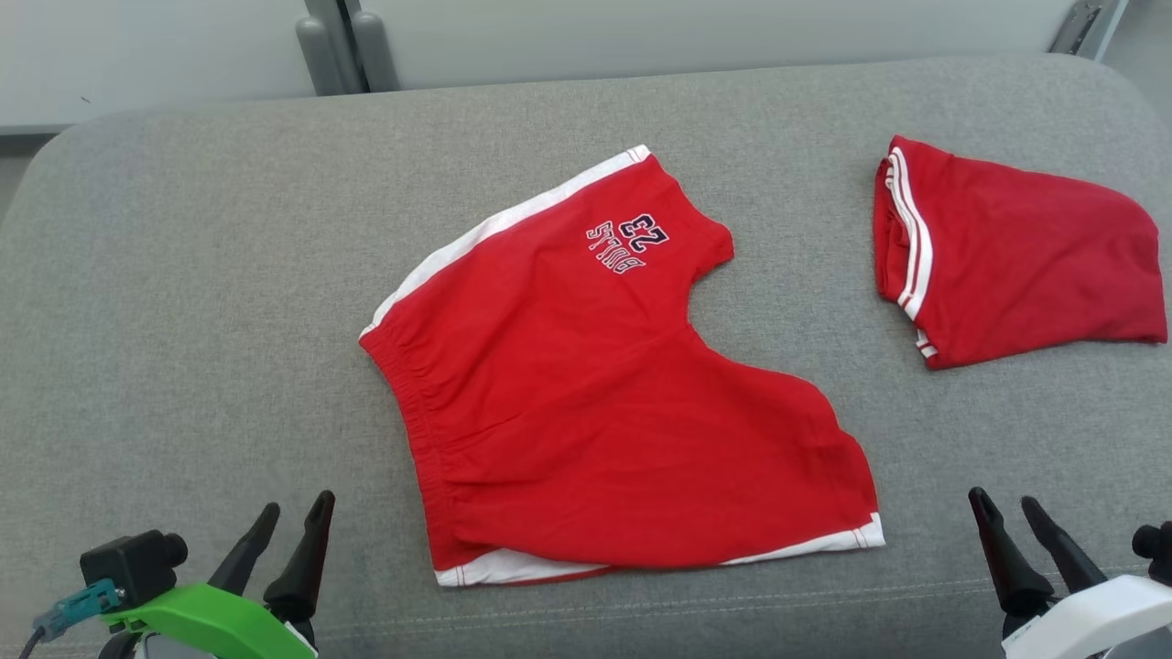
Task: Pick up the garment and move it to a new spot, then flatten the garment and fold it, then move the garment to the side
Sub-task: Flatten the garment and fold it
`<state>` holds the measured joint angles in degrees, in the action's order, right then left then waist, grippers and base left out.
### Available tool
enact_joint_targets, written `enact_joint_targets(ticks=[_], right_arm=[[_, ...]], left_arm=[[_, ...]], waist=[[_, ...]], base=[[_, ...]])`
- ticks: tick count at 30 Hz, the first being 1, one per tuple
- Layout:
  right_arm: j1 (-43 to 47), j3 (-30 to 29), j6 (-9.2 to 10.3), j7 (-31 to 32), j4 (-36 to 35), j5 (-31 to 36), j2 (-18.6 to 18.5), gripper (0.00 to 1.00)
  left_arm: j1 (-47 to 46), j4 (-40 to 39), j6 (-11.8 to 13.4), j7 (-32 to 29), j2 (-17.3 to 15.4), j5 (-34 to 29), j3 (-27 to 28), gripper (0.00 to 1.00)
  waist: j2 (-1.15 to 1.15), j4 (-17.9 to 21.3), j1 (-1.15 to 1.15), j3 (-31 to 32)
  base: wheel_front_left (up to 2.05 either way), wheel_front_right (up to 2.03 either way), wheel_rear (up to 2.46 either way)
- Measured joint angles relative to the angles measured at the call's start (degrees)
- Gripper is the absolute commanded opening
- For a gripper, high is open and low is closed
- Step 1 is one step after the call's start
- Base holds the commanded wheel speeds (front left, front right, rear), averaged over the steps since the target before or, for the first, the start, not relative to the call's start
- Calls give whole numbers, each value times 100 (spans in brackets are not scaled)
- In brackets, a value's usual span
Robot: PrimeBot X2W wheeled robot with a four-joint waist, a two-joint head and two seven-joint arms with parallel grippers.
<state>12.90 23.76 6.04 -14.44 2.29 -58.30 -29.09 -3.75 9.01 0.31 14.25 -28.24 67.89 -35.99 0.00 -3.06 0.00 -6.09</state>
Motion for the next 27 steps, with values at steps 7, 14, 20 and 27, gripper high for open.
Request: enact_joint_targets(ticks=[7,14,20,27], right_arm=[[-338,-350,105,-14,-122,1413,-153,100],[-398,-889,113,-14,-521,2369,89,100],[-138,-905,113,-14,-602,2853,320,100],[166,-973,113,-14,-508,3203,705,100]], left_arm=[[182,-78,218,0,215,-846,869,100],[527,-386,350,0,415,-1783,1385,100],[886,-656,314,0,398,-2533,1307,100],[1196,-790,275,0,561,-2683,1537,100]], waist=[[0,40,0,242],[0,58,0,532],[0,24,0,689],[0,-50,0,701]], base=[[0,0,0],[0,0,0],[0,0,0],[0,0,0]])
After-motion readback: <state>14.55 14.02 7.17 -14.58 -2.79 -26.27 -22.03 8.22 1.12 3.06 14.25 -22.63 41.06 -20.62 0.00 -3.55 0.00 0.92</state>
